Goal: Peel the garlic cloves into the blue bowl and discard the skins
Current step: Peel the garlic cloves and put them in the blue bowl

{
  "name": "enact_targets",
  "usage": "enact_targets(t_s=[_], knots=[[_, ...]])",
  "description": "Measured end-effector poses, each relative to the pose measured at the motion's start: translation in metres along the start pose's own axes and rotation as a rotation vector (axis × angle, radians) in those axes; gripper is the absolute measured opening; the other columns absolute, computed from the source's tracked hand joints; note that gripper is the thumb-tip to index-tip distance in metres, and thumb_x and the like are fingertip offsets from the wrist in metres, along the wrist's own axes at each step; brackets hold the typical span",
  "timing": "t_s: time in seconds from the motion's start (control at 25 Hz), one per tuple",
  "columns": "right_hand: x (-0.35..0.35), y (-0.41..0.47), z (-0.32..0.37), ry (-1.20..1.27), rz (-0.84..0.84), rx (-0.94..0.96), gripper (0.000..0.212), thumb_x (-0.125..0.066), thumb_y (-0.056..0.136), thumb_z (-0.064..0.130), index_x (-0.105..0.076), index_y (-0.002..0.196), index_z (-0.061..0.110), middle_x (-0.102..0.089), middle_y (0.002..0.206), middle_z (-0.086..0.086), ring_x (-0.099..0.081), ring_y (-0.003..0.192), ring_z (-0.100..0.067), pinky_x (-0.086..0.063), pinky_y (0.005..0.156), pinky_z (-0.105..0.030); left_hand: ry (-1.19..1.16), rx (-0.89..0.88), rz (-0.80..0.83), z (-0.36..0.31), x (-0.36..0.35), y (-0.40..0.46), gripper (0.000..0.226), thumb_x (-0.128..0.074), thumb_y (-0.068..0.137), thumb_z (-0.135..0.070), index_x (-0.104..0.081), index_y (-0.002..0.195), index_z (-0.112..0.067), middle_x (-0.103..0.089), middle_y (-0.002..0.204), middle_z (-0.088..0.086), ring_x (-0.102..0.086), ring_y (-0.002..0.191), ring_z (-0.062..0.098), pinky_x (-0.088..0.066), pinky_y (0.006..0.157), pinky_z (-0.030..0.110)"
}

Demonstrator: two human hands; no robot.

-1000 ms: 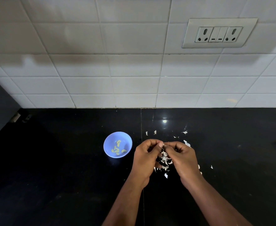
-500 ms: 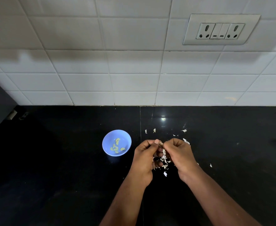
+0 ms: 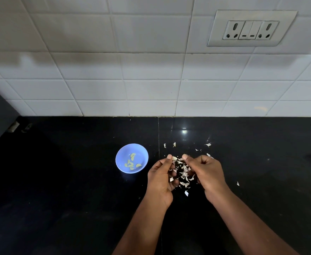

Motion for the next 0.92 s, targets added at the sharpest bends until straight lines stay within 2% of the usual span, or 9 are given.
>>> enact_targets(t_s=[0.04, 0.12, 0.2, 0.24, 0.4, 0.48, 0.6, 0.76, 0.92], knots=[[0.002, 0.000, 0.001, -0.044, -0.020, 0.032, 0.039, -0.080, 0.090, 0.037, -0.063, 0.066, 0.011, -0.066, 0.061, -0.001, -0.058, 0.055, -0.008, -0.044, 0.053, -0.023, -0.001, -0.008, -0.006, -0.001, 0.001, 0.000, 0.015, -0.078, 0.093, -0.029, -0.069, 0.084, -0.021, -0.062, 0.070, -0.005, -0.053, 0.057, 0.008, -0.042, 0.047, 0.022], [-0.002, -0.001, 0.002, -0.121, 0.033, 0.078, 0.012, -0.073, 0.096, 0.024, -0.073, 0.085, 0.021, -0.072, 0.076, 0.004, -0.064, 0.067, -0.010, -0.048, 0.064, -0.026, -0.016, -0.014, -0.012, -0.002, 0.001, -0.001, 0.013, -0.080, 0.092, -0.031, -0.072, 0.087, -0.021, -0.062, 0.070, -0.006, -0.053, 0.057, 0.008, -0.040, 0.047, 0.022], [-0.011, -0.006, 0.001, -0.089, 0.130, 0.092, 0.024, -0.068, 0.097, 0.011, -0.075, 0.110, 0.029, -0.077, 0.096, 0.008, -0.072, 0.084, -0.009, -0.052, 0.073, -0.023, -0.027, -0.017, -0.008, -0.001, 0.001, -0.002, 0.012, -0.081, 0.091, -0.030, -0.075, 0.089, -0.020, -0.062, 0.069, -0.006, -0.053, 0.058, 0.008, -0.040, 0.048, 0.022], [-0.015, -0.009, 0.002, -0.008, 0.172, 0.082, 0.024, -0.069, 0.098, 0.010, -0.076, 0.113, 0.027, -0.079, 0.099, 0.006, -0.074, 0.088, -0.008, -0.054, 0.075, -0.021, -0.027, -0.020, 0.001, 0.000, -0.001, -0.003, 0.011, -0.080, 0.091, -0.029, -0.077, 0.090, -0.019, -0.062, 0.069, -0.006, -0.053, 0.058, 0.008, -0.040, 0.048, 0.022], [-0.025, -0.015, 0.012, 0.157, 0.216, 0.061, 0.008, -0.075, 0.095, 0.017, -0.080, 0.100, 0.014, -0.081, 0.093, -0.003, -0.076, 0.088, -0.009, -0.057, 0.073, -0.019, -0.011, -0.054, 0.020, 0.001, -0.002, -0.004, 0.010, -0.079, 0.093, -0.026, -0.081, 0.092, -0.016, -0.064, 0.071, -0.004, -0.051, 0.059, 0.008, -0.040, 0.051, 0.023], [-0.024, -0.011, 0.010, 0.116, 0.205, 0.043, 0.011, -0.076, 0.094, 0.023, -0.081, 0.096, 0.013, -0.081, 0.090, -0.003, -0.076, 0.087, -0.011, -0.058, 0.076, -0.023, 0.018, -0.085, 0.009, 0.001, 0.000, -0.004, 0.010, -0.079, 0.092, -0.026, -0.083, 0.092, -0.016, -0.066, 0.073, -0.004, -0.050, 0.058, 0.006, -0.039, 0.051, 0.022], [-0.026, -0.009, 0.003, 0.084, 0.252, -0.075, 0.019, -0.074, 0.095, 0.027, -0.080, 0.095, 0.009, -0.078, 0.085, 0.000, -0.070, 0.075, -0.008, -0.051, 0.064, -0.021, 0.026, -0.110, 0.002, -0.001, 0.002, -0.006, 0.010, -0.078, 0.093, -0.024, -0.082, 0.093, -0.015, -0.067, 0.072, -0.003, -0.052, 0.054, 0.003, -0.040, 0.051, 0.021], [-0.034, -0.008, -0.006, 0.309, 0.359, -0.287, 0.009, -0.071, 0.097, 0.024, -0.074, 0.094, 0.016, -0.072, 0.083, 0.001, -0.066, 0.068, -0.008, -0.038, 0.055, -0.023, 0.009, -0.107, 0.010, -0.003, 0.000, -0.005, 0.011, -0.077, 0.095, -0.023, -0.081, 0.094, -0.013, -0.068, 0.070, 0.000, -0.052, 0.053, 0.004, -0.044, 0.048, 0.020], [-0.033, -0.006, -0.005, 0.296, 0.360, -0.321, 0.011, -0.067, 0.097, 0.022, -0.071, 0.088, 0.017, -0.070, 0.078, 0.002, -0.065, 0.066, -0.010, -0.038, 0.056, -0.026, 0.064, -0.137, 0.024, -0.003, -0.002, -0.005, 0.013, -0.077, 0.095, -0.024, -0.081, 0.097, -0.012, -0.068, 0.071, -0.001, -0.053, 0.054, 0.004, -0.045, 0.048, 0.019]])
Point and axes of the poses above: each hand's wrist, its own y-axis towards the middle knuckle, its own x-axis out of the back of the hand, z = x × y, the point moved 5 cm from there along y, towards the middle knuckle
